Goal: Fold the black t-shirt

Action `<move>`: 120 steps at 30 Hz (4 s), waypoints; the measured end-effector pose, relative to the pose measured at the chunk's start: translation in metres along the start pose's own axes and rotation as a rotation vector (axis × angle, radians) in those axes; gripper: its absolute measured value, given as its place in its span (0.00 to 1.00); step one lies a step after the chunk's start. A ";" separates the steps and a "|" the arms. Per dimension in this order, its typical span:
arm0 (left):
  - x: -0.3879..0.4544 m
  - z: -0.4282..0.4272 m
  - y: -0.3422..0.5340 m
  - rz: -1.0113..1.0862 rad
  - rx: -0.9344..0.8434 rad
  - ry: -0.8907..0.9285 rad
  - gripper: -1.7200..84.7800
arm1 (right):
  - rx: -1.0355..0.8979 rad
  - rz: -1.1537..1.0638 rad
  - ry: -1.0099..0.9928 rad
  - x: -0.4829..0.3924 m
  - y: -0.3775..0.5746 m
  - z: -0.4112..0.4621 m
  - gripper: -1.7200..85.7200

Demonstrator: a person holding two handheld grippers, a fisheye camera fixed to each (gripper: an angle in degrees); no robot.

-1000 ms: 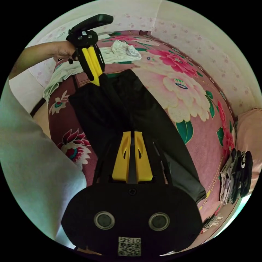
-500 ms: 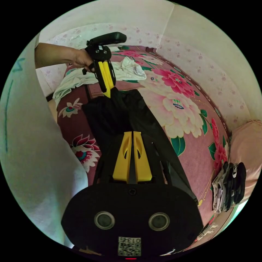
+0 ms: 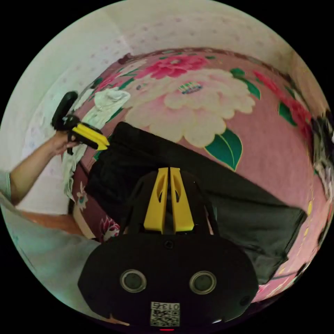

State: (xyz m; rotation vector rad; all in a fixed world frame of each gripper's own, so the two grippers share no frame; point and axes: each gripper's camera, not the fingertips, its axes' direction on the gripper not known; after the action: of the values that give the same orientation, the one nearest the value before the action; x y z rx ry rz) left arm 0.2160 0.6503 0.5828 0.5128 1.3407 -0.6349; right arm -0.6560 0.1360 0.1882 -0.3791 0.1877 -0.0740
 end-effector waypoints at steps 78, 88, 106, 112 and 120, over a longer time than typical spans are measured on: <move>0.081 -0.010 0.014 -0.122 -0.040 -0.209 0.02 | -0.075 -0.061 -0.231 -0.015 0.052 0.328 0.03; 0.085 -0.005 0.031 0.019 -0.175 -0.109 0.03 | -0.233 -0.186 -0.458 0.012 0.108 0.346 0.03; 0.106 0.013 -0.017 -0.139 -0.123 -0.249 0.02 | -0.084 0.583 0.269 0.175 0.346 0.218 0.09; 0.169 -0.024 -0.048 0.016 0.051 -0.337 0.03 | -0.111 0.606 0.310 0.214 0.401 0.198 0.10; 0.267 0.064 -0.138 0.255 -0.106 -0.254 0.06 | -0.172 0.550 0.273 0.223 0.423 0.212 0.05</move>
State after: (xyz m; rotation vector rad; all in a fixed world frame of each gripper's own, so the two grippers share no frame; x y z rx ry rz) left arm 0.1962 0.4730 0.3322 0.4897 1.0419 -0.4016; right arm -0.3801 0.5808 0.1859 -0.4763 0.5641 0.4374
